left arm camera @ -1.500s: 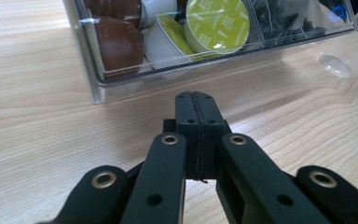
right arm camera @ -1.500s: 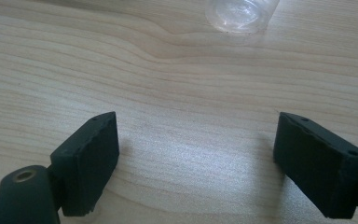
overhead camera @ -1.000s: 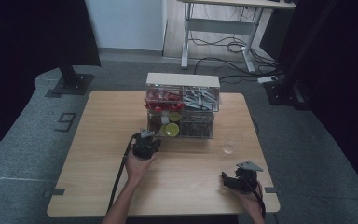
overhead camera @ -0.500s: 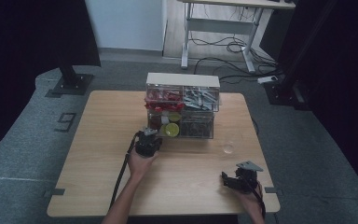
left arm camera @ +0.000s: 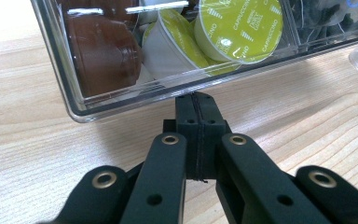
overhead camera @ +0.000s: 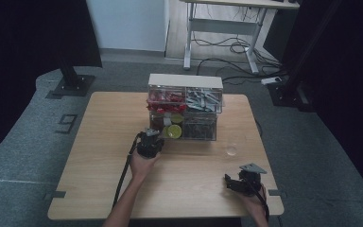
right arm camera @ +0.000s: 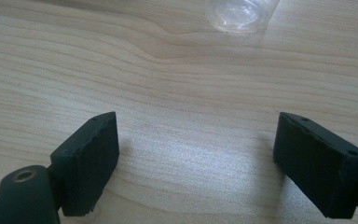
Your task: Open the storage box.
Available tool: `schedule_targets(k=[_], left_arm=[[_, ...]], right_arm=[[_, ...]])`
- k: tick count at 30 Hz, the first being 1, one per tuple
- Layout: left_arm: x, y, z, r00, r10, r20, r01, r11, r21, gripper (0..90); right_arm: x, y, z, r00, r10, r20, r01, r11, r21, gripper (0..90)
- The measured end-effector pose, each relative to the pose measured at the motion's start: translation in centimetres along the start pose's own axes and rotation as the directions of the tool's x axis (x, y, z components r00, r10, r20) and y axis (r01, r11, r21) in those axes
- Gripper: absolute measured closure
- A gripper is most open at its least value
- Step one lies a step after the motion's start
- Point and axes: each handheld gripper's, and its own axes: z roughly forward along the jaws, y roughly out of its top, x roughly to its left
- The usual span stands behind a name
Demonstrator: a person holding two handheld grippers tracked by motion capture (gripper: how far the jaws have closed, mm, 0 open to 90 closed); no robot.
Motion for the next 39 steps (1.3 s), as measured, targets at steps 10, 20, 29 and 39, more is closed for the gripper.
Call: schedule_targets(k=[10,20,29,39], left_arm=[[-0.2,0.1,-0.6,1.0,0.001,0.006,-0.001,0.9999,-0.013,90.0],[-0.4,0.2,-1.2,0.9999,0.006,0.009,-0.006,0.9996,-0.027,90.0],[-0.5,0.4,-1.7,0.9999,0.011,0.003,-0.01,0.9986,-0.053,90.0],[-0.6,0.9,-2.5,0.9999,0.01,0.014,-0.009,0.9975,-0.07,90.0]], right_arm=[[0.0,0.0,0.0,1.0,0.0,0.0,0.0,1.0,0.0,14.3],[0.0,0.0,0.0,1.0,0.0,0.0,0.0,1.0,0.0,14.4],[0.0,0.0,0.0,1.0,0.0,0.0,0.0,1.0,0.0,14.4],[0.0,0.0,0.0,1.0,0.0,0.0,0.0,1.0,0.0,14.4]])
